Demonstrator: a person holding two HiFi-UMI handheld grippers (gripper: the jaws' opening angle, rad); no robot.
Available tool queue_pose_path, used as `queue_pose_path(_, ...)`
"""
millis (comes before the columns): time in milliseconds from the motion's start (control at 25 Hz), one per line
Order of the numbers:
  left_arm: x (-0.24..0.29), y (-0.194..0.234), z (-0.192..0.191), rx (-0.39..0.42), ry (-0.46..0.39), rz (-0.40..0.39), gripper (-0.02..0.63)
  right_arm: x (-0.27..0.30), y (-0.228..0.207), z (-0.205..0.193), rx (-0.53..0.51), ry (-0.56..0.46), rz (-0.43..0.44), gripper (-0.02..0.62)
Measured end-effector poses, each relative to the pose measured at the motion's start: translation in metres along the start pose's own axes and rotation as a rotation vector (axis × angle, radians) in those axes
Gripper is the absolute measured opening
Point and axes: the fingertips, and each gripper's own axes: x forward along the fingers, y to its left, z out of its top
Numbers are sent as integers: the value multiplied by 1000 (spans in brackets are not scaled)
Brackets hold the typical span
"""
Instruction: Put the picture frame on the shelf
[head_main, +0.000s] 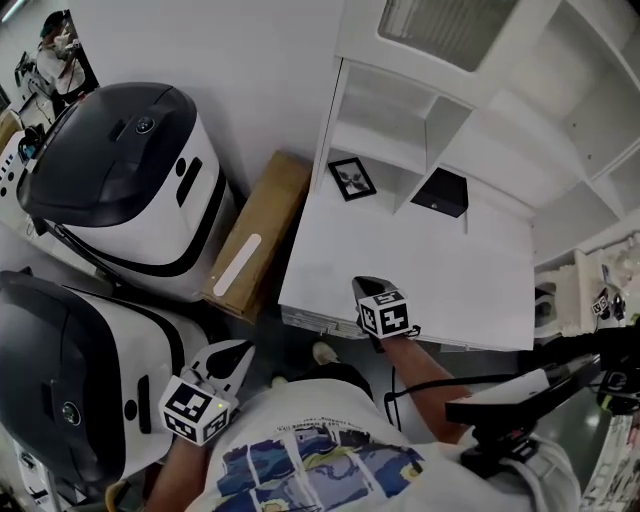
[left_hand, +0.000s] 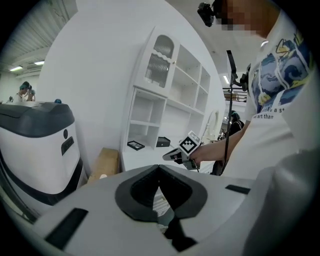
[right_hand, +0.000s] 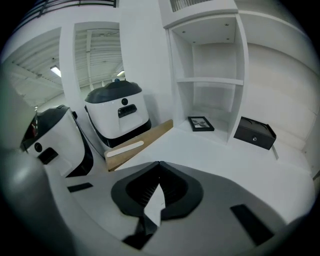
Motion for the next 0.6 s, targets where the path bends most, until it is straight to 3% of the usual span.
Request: queue_pose_path(600, -6, -25, -18, 13, -8, -122, 12, -77, 79, -28, -105, -41, 50, 25)
